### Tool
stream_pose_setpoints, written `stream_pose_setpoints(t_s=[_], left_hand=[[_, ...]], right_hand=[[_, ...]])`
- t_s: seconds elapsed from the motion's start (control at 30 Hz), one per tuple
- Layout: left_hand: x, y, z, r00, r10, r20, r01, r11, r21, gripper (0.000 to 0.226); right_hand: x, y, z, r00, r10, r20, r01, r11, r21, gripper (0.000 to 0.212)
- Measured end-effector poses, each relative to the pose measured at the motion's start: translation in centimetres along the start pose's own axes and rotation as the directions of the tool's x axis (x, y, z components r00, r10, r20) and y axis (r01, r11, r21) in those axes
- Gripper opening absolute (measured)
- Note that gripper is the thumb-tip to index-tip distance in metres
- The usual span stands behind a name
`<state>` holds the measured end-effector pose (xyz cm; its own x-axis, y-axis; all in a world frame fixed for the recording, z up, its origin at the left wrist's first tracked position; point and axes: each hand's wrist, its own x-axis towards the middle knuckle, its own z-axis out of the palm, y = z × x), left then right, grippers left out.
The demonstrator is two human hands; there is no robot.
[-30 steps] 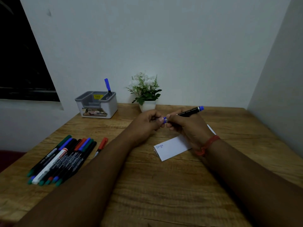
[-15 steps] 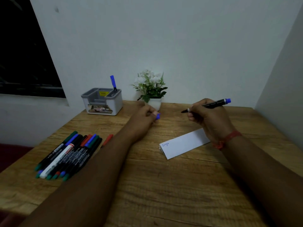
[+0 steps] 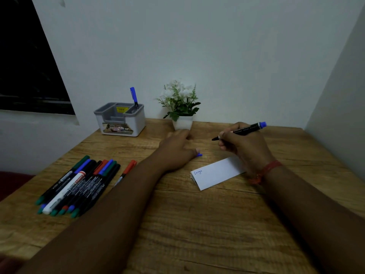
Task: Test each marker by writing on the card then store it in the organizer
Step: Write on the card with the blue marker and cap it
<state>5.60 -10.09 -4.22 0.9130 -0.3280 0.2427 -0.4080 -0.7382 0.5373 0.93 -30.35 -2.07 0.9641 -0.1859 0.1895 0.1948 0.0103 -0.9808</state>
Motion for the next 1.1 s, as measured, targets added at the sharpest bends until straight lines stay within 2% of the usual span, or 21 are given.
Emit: stream_pose_setpoints(t_s=[0.1, 0.2, 0.43, 0.6, 0.93, 1.1], left_hand=[[-0.1, -0.2, -0.6, 1.000, -0.010, 0.029, 0.007, 0.994, 0.111, 0.074], [-0.3, -0.4, -0.7, 0.993, -0.016, 0.116, -0.005, 0.984, 0.180, 0.088], [0.1, -0.8, -0.3, 0.964, 0.007, 0.267, -0.082, 0.958, 0.273, 0.097], [0.1, -0.7, 0.1, 0.941, 0.011, 0.337, -0.131, 0.933, 0.335, 0.102], [0.1, -0.4, 0.0, 0.923, -0.016, 0.386, -0.124, 0.934, 0.334, 0.103], [0.1, -0.3, 0.0, 0.916, -0.024, 0.400, -0.121, 0.935, 0.335, 0.103]], right_hand=[[-0.1, -0.5, -0.1, 1.000, -0.025, -0.017, 0.024, 0.999, -0.028, 0.007], [-0.6, -1.8, 0.0, 0.998, -0.061, -0.017, 0.060, 0.998, -0.027, 0.004], [-4.2, -1.5, -0.7, 0.985, 0.044, 0.165, -0.008, 0.977, -0.214, 0.010], [-4.9, -0.2, -0.5, 0.982, 0.060, 0.179, 0.014, 0.923, -0.385, 0.008], [-4.8, 0.4, -0.2, 0.984, -0.047, 0.174, 0.133, 0.841, -0.524, 0.004], [-4.7, 0.5, -0.3, 0.981, -0.040, 0.191, 0.141, 0.822, -0.552, 0.006]])
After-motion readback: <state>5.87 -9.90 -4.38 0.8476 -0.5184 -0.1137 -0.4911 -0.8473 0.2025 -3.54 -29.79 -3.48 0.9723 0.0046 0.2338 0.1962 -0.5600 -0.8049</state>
